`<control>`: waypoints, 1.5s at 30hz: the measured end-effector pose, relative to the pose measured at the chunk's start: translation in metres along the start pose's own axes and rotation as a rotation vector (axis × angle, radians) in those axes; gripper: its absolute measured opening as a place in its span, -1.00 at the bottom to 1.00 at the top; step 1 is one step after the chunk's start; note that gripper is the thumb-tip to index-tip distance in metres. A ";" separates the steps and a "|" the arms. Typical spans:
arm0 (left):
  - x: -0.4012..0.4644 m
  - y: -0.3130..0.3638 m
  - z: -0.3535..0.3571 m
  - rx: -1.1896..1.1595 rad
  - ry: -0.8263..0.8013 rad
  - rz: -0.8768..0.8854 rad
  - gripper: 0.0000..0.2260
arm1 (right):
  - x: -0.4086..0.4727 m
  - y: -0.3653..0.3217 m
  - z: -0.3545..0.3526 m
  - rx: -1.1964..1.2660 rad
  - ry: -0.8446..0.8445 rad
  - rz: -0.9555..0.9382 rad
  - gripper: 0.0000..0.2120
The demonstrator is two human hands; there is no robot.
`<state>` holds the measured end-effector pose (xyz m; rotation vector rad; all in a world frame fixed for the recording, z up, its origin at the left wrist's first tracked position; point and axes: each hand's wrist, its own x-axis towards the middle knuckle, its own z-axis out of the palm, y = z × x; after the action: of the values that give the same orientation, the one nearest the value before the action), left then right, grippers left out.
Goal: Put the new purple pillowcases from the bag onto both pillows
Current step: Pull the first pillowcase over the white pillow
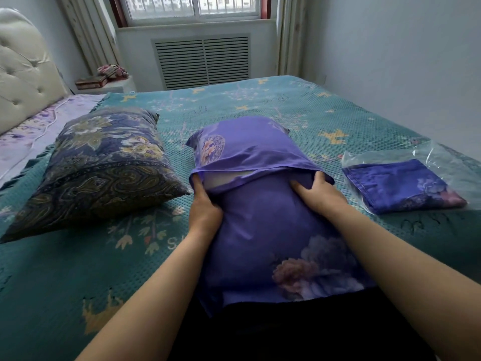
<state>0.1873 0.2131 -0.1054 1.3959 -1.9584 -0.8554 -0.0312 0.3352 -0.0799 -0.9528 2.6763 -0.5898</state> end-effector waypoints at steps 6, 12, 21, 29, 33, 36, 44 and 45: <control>0.011 0.007 -0.019 0.726 0.106 0.282 -0.69 | -0.001 -0.009 -0.011 -0.311 0.157 -0.319 -0.47; 0.028 0.028 -0.010 0.697 -0.011 0.503 -0.69 | 0.023 -0.041 -0.017 -0.378 0.085 -0.515 -0.61; 0.085 0.046 -0.037 0.700 -0.665 0.384 -0.68 | 0.060 -0.055 -0.048 -0.455 0.372 -0.754 -0.94; 0.096 0.023 -0.030 0.722 0.022 0.481 -0.76 | 0.073 -0.046 -0.047 -0.463 0.066 -0.688 -0.66; 0.089 0.024 -0.017 0.385 -0.279 0.522 -0.74 | 0.065 -0.051 -0.038 -0.432 -0.087 -0.717 -0.76; 0.083 0.036 -0.009 0.419 -0.295 0.635 -0.66 | 0.053 -0.060 -0.030 -0.315 -0.002 -0.792 -0.82; 0.097 0.027 -0.016 0.959 -0.556 0.360 -0.60 | 0.069 -0.053 -0.025 -0.530 -0.044 -0.638 -0.71; 0.099 0.026 -0.020 1.024 -0.607 0.332 -0.59 | 0.067 -0.055 -0.028 -0.572 -0.079 -0.646 -0.68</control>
<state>0.1592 0.1219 -0.0642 1.2767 -3.2485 -0.0446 -0.0614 0.2615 -0.0366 -1.9710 2.4671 0.1437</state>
